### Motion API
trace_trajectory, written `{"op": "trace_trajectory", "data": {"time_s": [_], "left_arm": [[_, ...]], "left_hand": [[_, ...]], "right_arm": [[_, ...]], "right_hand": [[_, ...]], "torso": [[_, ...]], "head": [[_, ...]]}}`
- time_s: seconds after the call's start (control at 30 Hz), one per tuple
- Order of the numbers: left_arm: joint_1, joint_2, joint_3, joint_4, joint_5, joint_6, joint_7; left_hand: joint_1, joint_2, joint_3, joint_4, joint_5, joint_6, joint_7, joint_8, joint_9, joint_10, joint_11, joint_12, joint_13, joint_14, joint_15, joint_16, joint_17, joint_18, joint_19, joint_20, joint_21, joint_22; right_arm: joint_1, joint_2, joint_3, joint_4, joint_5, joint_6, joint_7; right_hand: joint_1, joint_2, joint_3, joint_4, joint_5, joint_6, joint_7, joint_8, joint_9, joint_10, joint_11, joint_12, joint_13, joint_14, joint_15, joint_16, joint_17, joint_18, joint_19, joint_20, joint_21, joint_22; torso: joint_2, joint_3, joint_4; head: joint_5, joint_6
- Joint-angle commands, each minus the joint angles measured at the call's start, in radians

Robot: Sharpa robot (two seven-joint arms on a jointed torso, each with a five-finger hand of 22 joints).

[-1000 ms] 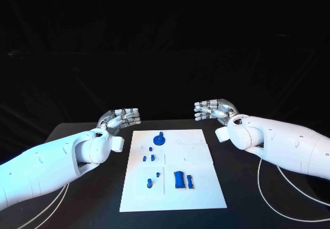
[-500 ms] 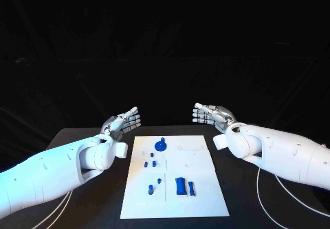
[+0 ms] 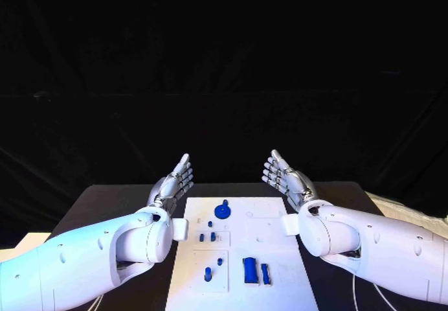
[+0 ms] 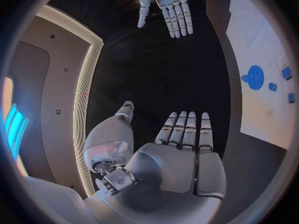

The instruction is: Assemble the parts on the task board

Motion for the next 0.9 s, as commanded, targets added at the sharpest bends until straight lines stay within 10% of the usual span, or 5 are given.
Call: {"op": "trace_trajectory", "data": {"time_s": [0.03, 0.9], "left_arm": [[-0.002, -0.002, 0.002, 0.018, -0.031, -0.114, 0.057], [-0.002, -0.002, 0.002, 0.019, -0.032, -0.116, 0.057]], "left_hand": [[-0.159, 0.002, -0.044, 0.000, -0.007, -0.114, -0.020, -0.007, -0.003, -0.121, -0.017, -0.007, -0.002, -0.110, -0.011, -0.035, -0.002, -0.092, -0.092, -0.095, -0.006, -0.060], [-0.371, 0.002, -0.135, 0.000, -0.007, -0.269, -0.020, -0.007, -0.003, -0.287, -0.017, -0.007, -0.002, -0.260, -0.011, -0.035, -0.002, -0.092, -0.280, -0.095, -0.006, -0.182]], "right_arm": [[-0.007, -0.006, 0.003, 0.033, 0.043, -0.153, 0.075], [-0.010, -0.009, 0.005, 0.048, 0.048, -0.173, 0.082]], "right_hand": [[-0.163, 0.000, -0.085, 0.000, -0.032, -0.115, -0.028, -0.007, -0.005, -0.131, -0.008, -0.007, -0.003, -0.136, -0.002, -0.008, -0.008, -0.068, -0.119, -0.032, -0.037, -0.090], [-0.382, 0.000, -0.085, 0.000, -0.032, -0.270, -0.028, -0.007, -0.005, -0.305, -0.008, -0.007, -0.003, -0.319, -0.002, -0.008, -0.008, -0.068, -0.277, -0.032, -0.110, -0.090]], "torso": [[0.001, 0.0002, 0.0004], [0.001, 0.0002, 0.0004]], "head": [[0.000, 0.001], [0.000, 0.001]]}}
